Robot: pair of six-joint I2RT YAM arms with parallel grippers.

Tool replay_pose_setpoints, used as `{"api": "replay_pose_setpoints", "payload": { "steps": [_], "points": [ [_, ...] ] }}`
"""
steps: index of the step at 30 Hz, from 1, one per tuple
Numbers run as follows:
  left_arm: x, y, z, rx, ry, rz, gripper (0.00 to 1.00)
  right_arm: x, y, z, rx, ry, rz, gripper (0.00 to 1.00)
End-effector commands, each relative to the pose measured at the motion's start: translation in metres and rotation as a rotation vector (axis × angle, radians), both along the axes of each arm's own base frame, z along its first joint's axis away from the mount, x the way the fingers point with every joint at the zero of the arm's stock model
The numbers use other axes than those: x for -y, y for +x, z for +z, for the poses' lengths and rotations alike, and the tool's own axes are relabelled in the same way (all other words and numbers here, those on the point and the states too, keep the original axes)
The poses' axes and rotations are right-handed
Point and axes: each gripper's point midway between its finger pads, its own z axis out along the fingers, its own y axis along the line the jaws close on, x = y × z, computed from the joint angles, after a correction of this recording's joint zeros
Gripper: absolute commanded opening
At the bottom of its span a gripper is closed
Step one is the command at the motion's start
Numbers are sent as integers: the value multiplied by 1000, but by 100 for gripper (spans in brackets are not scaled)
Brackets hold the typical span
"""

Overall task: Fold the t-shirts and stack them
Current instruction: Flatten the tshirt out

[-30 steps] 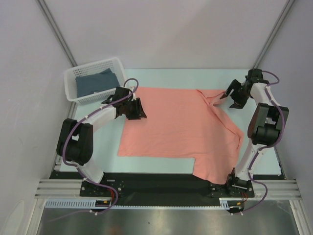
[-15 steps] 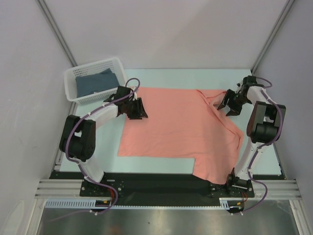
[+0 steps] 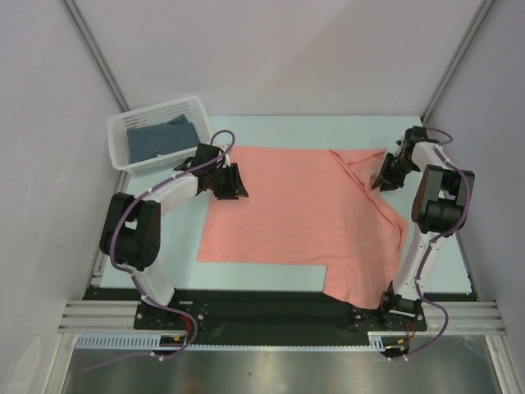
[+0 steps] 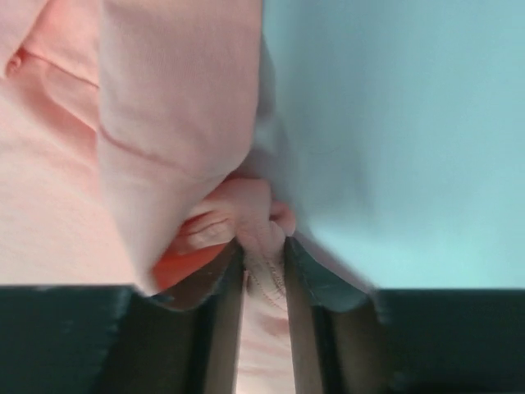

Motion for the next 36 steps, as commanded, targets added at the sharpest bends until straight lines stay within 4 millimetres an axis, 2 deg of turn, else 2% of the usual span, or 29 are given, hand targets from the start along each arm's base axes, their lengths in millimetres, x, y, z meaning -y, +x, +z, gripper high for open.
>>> {"api": "replay_pose_setpoints", "payload": {
  "steps": [1,3,4,6,7,10,12,13,14,17,18,20,21,23,24,25,26,27,28,29,31,32,33,34,35,36],
  "points": [
    [6,11,16,51,-23,-6,47,14,9,13,21,-83,-37,28],
    [6,11,16,51,-25,-4,47,20,9,18,28,-122,-57,19],
    [6,11,16,53,-25,-5,47,23,9,23,34,-141,-69,11],
    [5,11,15,53,-22,2,47,41,8,28,18,-226,-119,0],
    [5,12,13,51,-18,5,47,58,5,30,0,-306,-166,0],
    [4,14,10,48,-13,12,47,82,4,39,0,-400,-256,0],
    [2,16,6,45,3,24,47,92,11,38,15,-429,-296,3],
    [1,16,2,36,11,30,47,98,14,38,23,-451,-316,8],
    [0,17,1,33,16,35,47,100,19,30,17,-450,-331,10],
    [-2,19,-2,33,25,46,47,107,37,31,57,-481,-356,16],
    [-2,19,-1,35,25,47,47,106,42,25,58,-476,-354,24],
    [-7,18,0,41,52,55,46,104,55,31,84,-453,-348,37],
    [-12,13,-2,23,73,63,46,106,56,25,64,-459,-350,52],
    [-25,8,-1,12,132,108,46,109,65,38,83,-469,-345,66],
    [-31,5,11,30,143,127,47,111,64,41,77,-481,-347,75],
    [-44,-7,3,1,202,161,46,118,63,48,68,-518,-367,80],
    [-50,-14,4,-14,222,194,47,120,56,58,42,-532,-374,83],
    [-56,-22,13,-5,232,219,46,123,52,65,33,-544,-393,87],
    [-65,-42,4,-63,267,230,47,126,34,76,-18,-573,-437,88],
    [-70,-51,5,-78,274,260,46,126,26,81,-35,-586,-458,88],
    [-78,-79,5,-101,263,287,46,112,10,86,-55,-582,-432,88],
    [-79,-86,5,-108,245,319,46,100,6,103,3,-560,-425,88],
    [-82,-101,-5,-143,247,327,46,80,-13,84,-45,-537,-377,84],
    [-82,-107,0,-134,227,337,46,63,-13,80,-16,-484,-352,80],
    [-82,-113,-1,-152,215,355,47,48,-21,91,22,-450,-342,78],
    [-83,-123,-6,-178,218,357,50,17,-38,70,-24,-367,-278,77]
  ]
}}
